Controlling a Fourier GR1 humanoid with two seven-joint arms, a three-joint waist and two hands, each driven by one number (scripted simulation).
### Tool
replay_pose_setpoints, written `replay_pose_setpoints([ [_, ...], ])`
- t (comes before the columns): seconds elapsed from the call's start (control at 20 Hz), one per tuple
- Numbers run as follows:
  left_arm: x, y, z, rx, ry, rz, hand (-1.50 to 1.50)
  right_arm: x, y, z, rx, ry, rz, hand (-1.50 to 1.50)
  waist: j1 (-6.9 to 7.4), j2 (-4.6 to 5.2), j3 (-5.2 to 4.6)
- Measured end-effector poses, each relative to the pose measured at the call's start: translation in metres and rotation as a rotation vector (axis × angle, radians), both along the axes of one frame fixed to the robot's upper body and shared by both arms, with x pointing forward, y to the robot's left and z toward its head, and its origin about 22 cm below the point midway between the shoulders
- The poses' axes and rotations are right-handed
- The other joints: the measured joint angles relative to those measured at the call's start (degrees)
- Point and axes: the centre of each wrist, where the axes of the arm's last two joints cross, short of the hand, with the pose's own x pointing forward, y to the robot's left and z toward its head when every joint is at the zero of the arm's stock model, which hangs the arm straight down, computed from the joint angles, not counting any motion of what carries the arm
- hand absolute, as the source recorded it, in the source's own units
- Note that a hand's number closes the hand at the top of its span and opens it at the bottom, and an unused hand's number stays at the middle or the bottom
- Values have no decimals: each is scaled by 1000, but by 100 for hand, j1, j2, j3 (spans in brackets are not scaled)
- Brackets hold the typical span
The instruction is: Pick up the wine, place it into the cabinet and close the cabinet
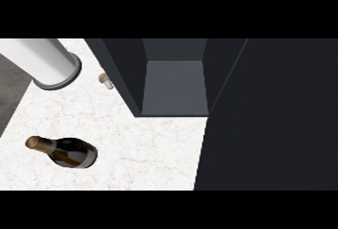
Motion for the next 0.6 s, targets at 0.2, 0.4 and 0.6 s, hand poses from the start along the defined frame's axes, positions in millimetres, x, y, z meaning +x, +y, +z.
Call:
replay_pose_setpoints([
  [0.2, 2, -1, 5, 1, 13, 15, -150, 0, 5, 3, 15, 8, 4, -150, 0, 1, -1],
  [0.4, 3, -2, 4, 6, 29, 31, -150, 2, 9, 9, 20, 20, 9, -150, -1, 0, -3],
  [0.6, 6, 4, 0, 8, 47, 48, -150, 1, 11, 10, 18, 22, 7, -150, -9, -2, -5],
])
